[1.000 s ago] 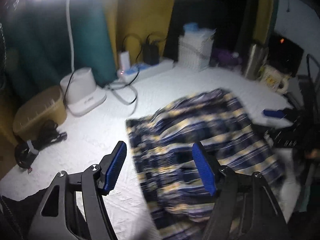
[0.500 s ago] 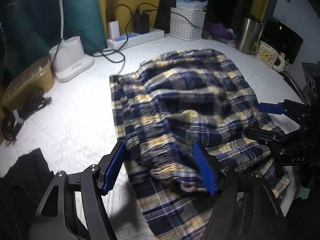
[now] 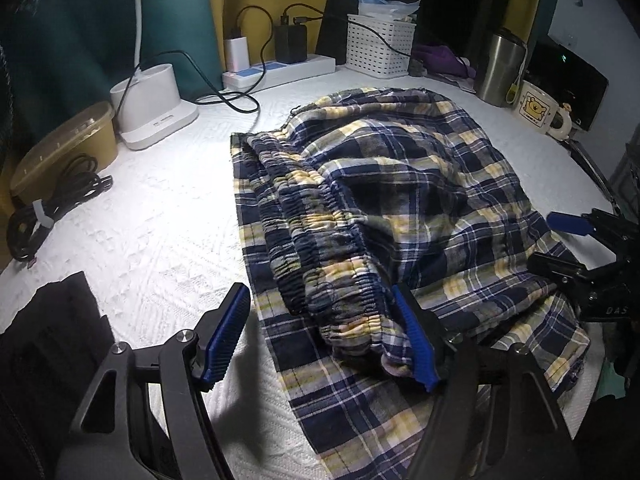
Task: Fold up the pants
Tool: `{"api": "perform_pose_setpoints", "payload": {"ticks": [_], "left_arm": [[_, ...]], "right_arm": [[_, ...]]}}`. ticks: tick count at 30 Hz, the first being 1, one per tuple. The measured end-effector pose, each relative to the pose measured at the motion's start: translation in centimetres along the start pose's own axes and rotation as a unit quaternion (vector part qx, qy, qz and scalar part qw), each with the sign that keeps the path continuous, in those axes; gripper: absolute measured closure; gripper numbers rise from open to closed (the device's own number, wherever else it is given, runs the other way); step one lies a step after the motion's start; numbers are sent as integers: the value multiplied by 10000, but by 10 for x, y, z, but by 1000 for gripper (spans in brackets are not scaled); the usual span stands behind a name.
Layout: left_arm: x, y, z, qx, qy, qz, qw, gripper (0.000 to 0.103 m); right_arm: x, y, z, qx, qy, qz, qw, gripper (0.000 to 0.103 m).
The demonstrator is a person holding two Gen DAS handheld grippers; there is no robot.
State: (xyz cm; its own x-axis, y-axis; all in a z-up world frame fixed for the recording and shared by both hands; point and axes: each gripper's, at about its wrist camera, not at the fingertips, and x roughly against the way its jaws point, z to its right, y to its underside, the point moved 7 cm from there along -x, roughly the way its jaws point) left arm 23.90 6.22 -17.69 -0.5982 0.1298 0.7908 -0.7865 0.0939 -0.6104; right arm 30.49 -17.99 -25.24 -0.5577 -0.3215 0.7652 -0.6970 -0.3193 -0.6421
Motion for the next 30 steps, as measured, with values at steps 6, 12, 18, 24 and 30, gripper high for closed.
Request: {"api": "perform_pose_setpoints", "payload": {"ticks": [6,12,18,24,30], "left_arm": [[4,-1,-1,10,-98,13,10000,29],[6,2,-7,111,-193,62,9997,17],[13,5,-13,270,-83,36,9996,16],[27,11,-28,636,87,-43,9979,16],[57,-11,-30,643,-79,395,9971,16]], "right_arm": [[9,10,8,-88,39,97,9999,19],[15,18,13,-42,70,224,9997,18],[19,23,20,-52,51,254,9997,17],[21,23,23,-94,-46,158,9998,17],[25,21,34,-413,-304,61,9987,16]]}}
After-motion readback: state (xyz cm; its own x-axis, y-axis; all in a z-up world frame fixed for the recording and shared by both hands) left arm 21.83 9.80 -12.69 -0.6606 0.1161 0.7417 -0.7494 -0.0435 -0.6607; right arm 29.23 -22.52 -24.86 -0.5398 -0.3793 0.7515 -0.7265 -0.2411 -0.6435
